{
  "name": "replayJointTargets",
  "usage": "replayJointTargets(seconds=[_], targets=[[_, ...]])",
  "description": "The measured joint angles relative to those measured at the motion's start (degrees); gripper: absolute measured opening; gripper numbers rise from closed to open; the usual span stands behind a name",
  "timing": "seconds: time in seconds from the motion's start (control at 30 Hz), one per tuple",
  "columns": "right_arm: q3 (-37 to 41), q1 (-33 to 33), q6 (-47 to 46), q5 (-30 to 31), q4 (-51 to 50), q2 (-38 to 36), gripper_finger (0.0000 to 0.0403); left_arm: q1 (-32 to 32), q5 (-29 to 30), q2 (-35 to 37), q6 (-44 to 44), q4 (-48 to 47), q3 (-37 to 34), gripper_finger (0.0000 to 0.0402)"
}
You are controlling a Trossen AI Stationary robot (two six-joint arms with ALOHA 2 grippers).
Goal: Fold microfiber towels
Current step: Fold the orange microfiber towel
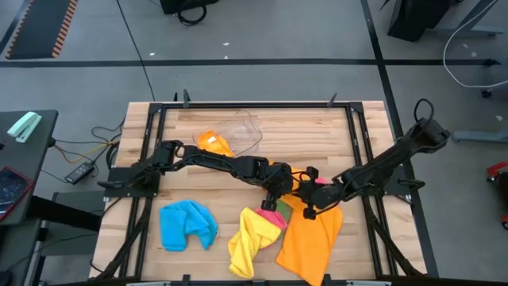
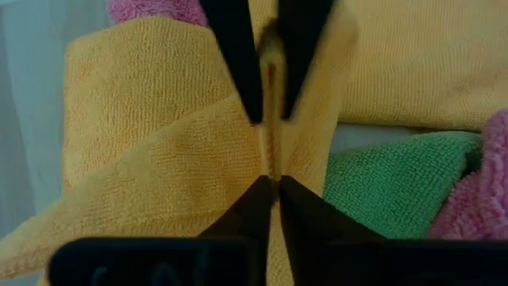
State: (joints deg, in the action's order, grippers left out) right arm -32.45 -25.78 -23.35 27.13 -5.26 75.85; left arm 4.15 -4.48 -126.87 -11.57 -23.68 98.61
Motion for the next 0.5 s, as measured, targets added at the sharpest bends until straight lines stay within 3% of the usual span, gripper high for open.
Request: replayJointTargets(seconds=[0.1, 0.33, 0.5], targets=[[0.0, -1.01, 1.41, -0.01, -1.31, -2.37, 0.0009, 0.51, 2.27, 1.29, -1.41, -1.65, -0.07, 0.0081], [0.0, -4.13, 3.47, 1.82, -4.45, -6.7, 0.0009, 3.29, 12.1, 4.78, -6.09, 1.47, 0.0, 0.0155], [0.0, -5.45, 5.18, 3.16, -5.54, -7.96, 0.0008, 4.28, 12.36, 4.27, -8.5, 5.98, 0.05, 0.02]])
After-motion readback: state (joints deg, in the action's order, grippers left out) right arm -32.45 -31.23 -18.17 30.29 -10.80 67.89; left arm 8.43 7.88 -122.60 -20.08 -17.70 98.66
